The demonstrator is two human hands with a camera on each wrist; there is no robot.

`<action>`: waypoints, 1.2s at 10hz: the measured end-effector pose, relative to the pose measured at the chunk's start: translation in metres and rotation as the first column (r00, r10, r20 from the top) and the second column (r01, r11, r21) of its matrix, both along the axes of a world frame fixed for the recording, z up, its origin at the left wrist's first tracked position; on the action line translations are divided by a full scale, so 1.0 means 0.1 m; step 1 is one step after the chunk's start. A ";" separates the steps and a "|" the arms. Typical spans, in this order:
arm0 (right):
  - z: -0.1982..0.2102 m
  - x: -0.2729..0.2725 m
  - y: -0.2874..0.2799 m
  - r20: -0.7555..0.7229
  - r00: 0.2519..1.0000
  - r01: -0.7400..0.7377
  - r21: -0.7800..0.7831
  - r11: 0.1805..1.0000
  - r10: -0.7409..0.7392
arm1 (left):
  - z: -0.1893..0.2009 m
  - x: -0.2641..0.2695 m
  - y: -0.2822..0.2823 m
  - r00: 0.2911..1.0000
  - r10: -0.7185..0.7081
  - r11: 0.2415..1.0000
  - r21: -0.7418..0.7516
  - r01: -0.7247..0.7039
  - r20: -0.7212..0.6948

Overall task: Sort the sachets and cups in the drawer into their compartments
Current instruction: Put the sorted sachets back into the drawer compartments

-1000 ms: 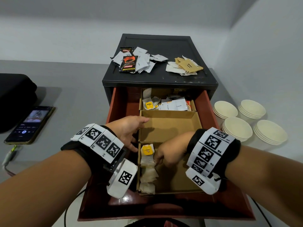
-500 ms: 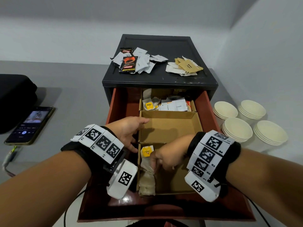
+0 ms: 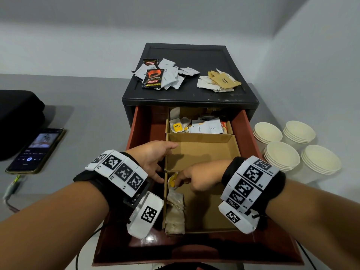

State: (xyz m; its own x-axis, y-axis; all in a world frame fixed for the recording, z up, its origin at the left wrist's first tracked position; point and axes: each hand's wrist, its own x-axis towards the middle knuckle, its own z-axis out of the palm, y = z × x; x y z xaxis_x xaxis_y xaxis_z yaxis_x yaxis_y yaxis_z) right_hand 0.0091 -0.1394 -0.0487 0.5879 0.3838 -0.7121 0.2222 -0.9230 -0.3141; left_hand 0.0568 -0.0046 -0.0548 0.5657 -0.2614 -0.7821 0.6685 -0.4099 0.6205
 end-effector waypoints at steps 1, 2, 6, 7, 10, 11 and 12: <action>0.03 0.00 0.00 0.030 0.998 -0.057 -0.006 0.998 0.057 | 0.04 -0.03 -0.02 0.995 -0.041 0.996 0.079 0.034 0.090; 0.02 -0.03 0.03 -0.008 0.993 -0.119 -0.045 0.992 0.119 | 0.01 -0.08 -0.05 0.955 -0.188 0.952 0.283 0.119 0.229; -0.06 -0.04 0.15 0.155 0.959 -0.217 -0.128 0.968 0.236 | 0.00 -0.07 -0.17 0.547 -0.817 0.431 0.825 0.367 0.183; -0.05 -0.04 0.12 0.140 0.964 -0.211 -0.111 0.971 0.225 | -0.01 -0.08 -0.19 0.507 -0.847 0.384 0.846 0.370 0.163; -0.14 -0.09 0.11 0.112 0.965 -0.227 -0.095 0.969 0.237 | 0.00 -0.05 -0.19 0.409 -0.901 0.309 0.875 0.373 0.144; -0.20 -0.13 0.17 0.140 0.941 -0.285 -0.167 0.944 0.309 | 0.07 -0.04 -0.19 0.396 -0.903 0.314 0.885 0.345 0.166; -0.17 -0.10 0.22 0.138 0.937 -0.296 -0.177 0.939 0.321 | 0.06 -0.04 -0.19 0.418 -0.889 0.344 0.876 0.338 0.187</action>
